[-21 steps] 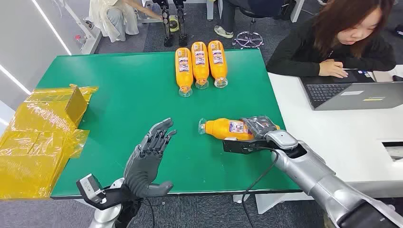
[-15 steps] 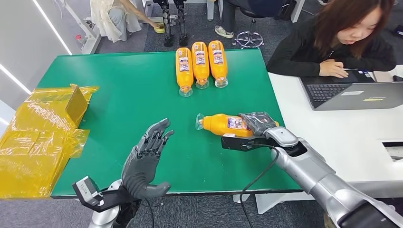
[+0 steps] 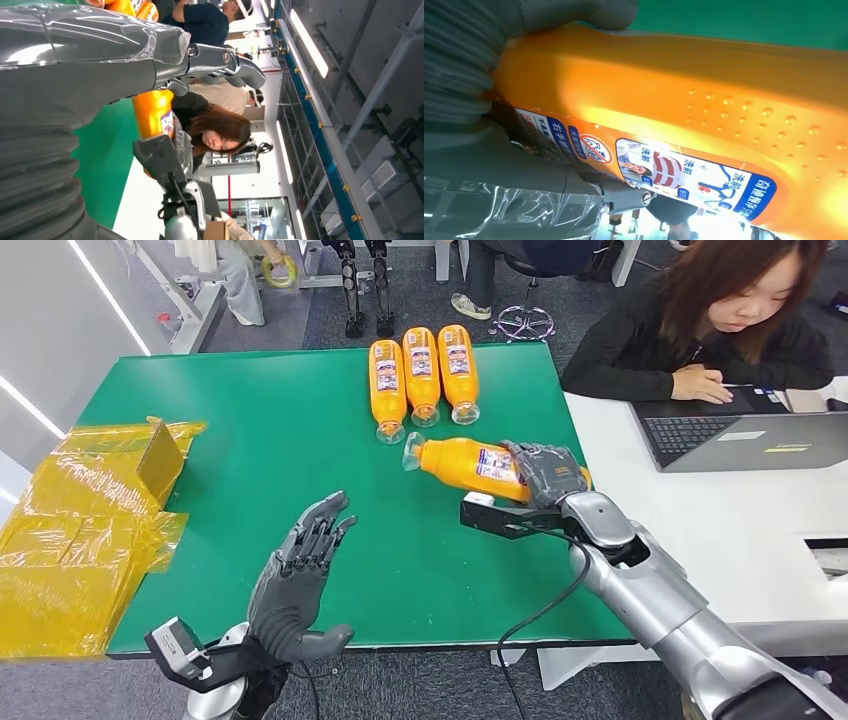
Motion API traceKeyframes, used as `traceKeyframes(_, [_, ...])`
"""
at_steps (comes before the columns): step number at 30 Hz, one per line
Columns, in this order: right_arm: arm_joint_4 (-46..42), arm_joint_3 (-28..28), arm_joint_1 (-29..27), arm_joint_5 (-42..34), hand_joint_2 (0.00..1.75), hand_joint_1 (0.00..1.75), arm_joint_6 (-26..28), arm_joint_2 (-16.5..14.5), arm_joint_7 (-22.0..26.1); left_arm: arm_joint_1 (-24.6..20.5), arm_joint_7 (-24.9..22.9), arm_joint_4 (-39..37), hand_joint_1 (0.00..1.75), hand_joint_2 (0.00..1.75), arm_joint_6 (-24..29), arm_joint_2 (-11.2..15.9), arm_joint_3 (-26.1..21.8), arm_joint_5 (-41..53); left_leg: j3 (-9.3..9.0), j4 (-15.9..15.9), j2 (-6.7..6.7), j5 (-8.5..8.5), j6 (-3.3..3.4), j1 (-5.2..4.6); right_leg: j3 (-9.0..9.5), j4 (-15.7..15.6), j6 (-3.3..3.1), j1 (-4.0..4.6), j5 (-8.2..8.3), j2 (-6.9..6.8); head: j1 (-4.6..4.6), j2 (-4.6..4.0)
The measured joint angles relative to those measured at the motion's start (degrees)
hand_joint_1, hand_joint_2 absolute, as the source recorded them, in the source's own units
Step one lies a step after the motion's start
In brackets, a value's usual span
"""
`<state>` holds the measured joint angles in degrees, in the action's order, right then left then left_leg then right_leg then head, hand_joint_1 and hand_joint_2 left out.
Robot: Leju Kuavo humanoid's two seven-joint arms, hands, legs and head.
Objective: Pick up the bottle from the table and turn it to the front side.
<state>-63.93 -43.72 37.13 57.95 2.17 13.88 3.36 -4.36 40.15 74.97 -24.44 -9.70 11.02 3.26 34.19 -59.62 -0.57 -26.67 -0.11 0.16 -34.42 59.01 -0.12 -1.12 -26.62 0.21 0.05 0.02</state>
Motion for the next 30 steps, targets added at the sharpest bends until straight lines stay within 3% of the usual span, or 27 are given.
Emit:
traceKeyframes(5, [-7.9, 3.3, -5.2, 4.5, 1.75, 1.75, 4.6, 0.5, -1.9, -0.1, 0.0, 0.0, 0.00, 1.75, 0.4, 0.0, 0.0, 0.0, 0.01, 0.0, -0.01, -0.01, 0.00, 0.00, -0.03, 0.0, 0.00, 0.00, -0.01, -0.01, 0.01, 0.00])
traceKeyframes(10, [-10.4, 4.3, -7.0, 6.0, 1.75, 1.75, 5.3, 0.7, -2.2, -0.1, 0.0, 0.0, 0.00, 1.75, 0.6, 0.0, 0.0, 0.0, 0.02, 0.0, -0.02, -0.02, -0.01, 0.00, -0.03, 0.0, 0.01, 0.00, -0.02, -0.01, 0.01, 0.00])
traceKeyframes(14, [-24.0, 9.2, -20.8, 12.3, 1.75, 1.75, 12.8, 1.3, -1.5, -1.0, 0.0, -0.5, 0.00, 1.75, 0.7, -0.3, 0.1, -0.2, 0.12, 0.0, -0.06, -0.06, 0.02, 0.00, -0.14, 0.0, 0.02, 0.00, -0.06, -0.03, 0.00, 0.00])
traceKeyframes(21, [-28.0, 9.3, -31.3, 5.9, 1.75, 1.75, 25.4, 0.3, 6.7, -2.4, 0.0, -2.4, 0.00, 1.75, 0.7, -0.5, 1.7, -2.0, 0.14, 0.1, -0.05, -0.07, 0.02, 0.00, -0.15, 0.0, 0.02, 0.00, -0.08, -0.02, 0.01, 0.00])
traceKeyframes(30, [-28.0, 8.4, -35.0, 4.5, 1.75, 1.75, 27.8, -1.4, 8.0, -4.8, 0.0, -5.5, 0.00, 1.75, 0.9, -0.4, 3.4, -2.8, 0.14, 0.1, -0.03, -0.05, 0.02, 0.00, -0.14, 0.0, 0.02, 0.00, -0.07, -0.02, 0.01, 0.00])
